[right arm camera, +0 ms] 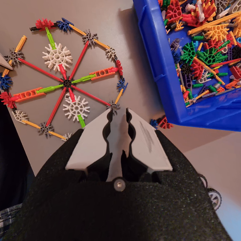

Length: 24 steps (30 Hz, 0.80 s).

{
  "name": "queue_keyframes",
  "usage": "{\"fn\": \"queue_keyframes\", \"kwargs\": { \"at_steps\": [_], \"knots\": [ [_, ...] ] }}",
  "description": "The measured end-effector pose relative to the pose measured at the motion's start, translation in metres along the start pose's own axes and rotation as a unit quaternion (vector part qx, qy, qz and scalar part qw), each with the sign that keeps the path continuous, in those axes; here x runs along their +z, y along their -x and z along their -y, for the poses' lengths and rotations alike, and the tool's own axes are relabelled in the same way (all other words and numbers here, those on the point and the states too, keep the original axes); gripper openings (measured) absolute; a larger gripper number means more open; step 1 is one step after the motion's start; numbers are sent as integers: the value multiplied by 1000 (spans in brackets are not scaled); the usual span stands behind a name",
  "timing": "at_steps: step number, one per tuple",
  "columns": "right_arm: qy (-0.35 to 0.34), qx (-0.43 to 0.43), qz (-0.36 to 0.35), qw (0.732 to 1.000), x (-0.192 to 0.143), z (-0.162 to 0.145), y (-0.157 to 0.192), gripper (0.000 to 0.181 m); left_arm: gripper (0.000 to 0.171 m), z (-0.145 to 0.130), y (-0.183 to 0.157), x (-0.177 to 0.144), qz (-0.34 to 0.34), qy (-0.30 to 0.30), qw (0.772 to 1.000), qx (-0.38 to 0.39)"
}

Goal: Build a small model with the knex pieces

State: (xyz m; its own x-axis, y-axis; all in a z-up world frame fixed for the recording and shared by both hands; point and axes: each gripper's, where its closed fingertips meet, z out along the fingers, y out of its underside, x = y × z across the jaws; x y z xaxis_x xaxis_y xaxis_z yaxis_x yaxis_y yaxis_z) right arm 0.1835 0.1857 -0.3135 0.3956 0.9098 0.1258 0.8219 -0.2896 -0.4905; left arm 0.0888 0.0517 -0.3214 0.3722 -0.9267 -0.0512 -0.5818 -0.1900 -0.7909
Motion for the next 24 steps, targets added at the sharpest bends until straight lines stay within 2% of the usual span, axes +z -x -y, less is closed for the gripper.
{"fn": "queue_keyframes", "kwargs": {
  "at_steps": [13,24],
  "knots": [
    [9,-4,7,1000,9,3,0,19,40,2,-7,6,-11,-12,1000,3],
    [3,-4,-5,1000,0,4,-2,20,44,0,7,-9,13,-21,1000,-1]
  ]
}}
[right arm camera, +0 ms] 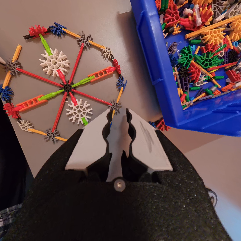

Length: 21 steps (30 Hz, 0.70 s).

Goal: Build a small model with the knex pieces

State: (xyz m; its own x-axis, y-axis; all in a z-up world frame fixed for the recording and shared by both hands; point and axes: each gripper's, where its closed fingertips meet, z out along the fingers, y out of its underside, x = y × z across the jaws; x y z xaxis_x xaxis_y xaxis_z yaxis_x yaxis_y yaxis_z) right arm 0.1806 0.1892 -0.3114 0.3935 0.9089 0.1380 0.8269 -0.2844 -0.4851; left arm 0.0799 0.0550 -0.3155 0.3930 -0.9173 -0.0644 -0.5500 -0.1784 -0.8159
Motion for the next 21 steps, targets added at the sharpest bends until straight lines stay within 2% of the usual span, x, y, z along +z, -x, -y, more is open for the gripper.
{"fn": "queue_keyframes", "kwargs": {
  "at_steps": [12,21],
  "knots": [
    [-40,24,-34,998,-32,2,-12,21,44,-4,17,-7,28,0,1000,-2],
    [-45,33,-43,998,-41,-7,-11,22,45,-10,24,-10,43,3,999,-13]
  ]
}}
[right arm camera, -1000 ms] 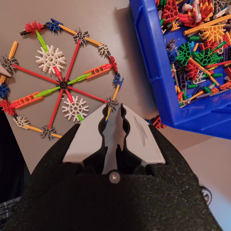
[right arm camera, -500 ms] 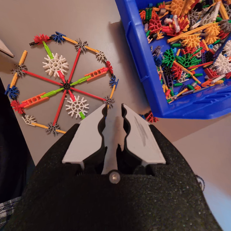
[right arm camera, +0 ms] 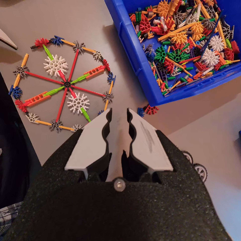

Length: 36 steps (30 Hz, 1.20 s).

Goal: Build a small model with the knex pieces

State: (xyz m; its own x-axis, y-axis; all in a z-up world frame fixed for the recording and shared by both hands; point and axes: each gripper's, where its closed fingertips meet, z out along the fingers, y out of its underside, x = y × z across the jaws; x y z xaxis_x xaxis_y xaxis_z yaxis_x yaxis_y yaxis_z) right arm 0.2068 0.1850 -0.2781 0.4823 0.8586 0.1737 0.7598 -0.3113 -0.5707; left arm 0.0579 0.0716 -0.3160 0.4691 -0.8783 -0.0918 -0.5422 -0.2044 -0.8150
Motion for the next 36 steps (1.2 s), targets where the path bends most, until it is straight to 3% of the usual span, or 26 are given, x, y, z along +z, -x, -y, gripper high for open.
{"fn": "queue_keyframes", "kwargs": {
  "at_steps": [36],
  "knots": [
    [-14,3,-4,1000,-14,-4,5,24,45,-1,1,6,10,-2,1000,-9]
  ]
}}
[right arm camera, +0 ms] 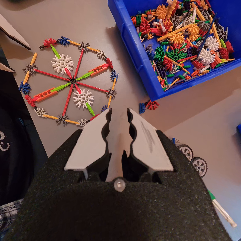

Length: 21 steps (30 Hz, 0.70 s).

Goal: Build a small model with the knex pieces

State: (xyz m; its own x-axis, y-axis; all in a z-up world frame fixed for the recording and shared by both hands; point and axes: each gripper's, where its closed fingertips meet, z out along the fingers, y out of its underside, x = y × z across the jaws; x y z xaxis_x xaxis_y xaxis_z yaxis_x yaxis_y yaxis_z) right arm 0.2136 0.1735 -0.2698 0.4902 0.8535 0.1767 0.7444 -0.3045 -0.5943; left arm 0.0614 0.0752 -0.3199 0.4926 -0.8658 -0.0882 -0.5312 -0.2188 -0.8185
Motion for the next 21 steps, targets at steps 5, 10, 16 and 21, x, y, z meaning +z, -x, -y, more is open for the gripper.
{"fn": "queue_keyframes", "kwargs": {
  "at_steps": [5,10,16,21],
  "knots": [
    [9,0,-1,1000,-5,-6,3,23,45,0,0,0,1,0,1000,-1],
    [58,38,16,997,-11,-37,21,24,45,0,0,0,-1,-2,1000,-3],
    [105,98,0,990,-4,-79,38,41,45,1,-1,-1,-2,-6,1000,-2],
    [87,128,-5,988,0,-82,39,34,45,2,-3,-1,-4,-9,1000,0]
  ]
}}
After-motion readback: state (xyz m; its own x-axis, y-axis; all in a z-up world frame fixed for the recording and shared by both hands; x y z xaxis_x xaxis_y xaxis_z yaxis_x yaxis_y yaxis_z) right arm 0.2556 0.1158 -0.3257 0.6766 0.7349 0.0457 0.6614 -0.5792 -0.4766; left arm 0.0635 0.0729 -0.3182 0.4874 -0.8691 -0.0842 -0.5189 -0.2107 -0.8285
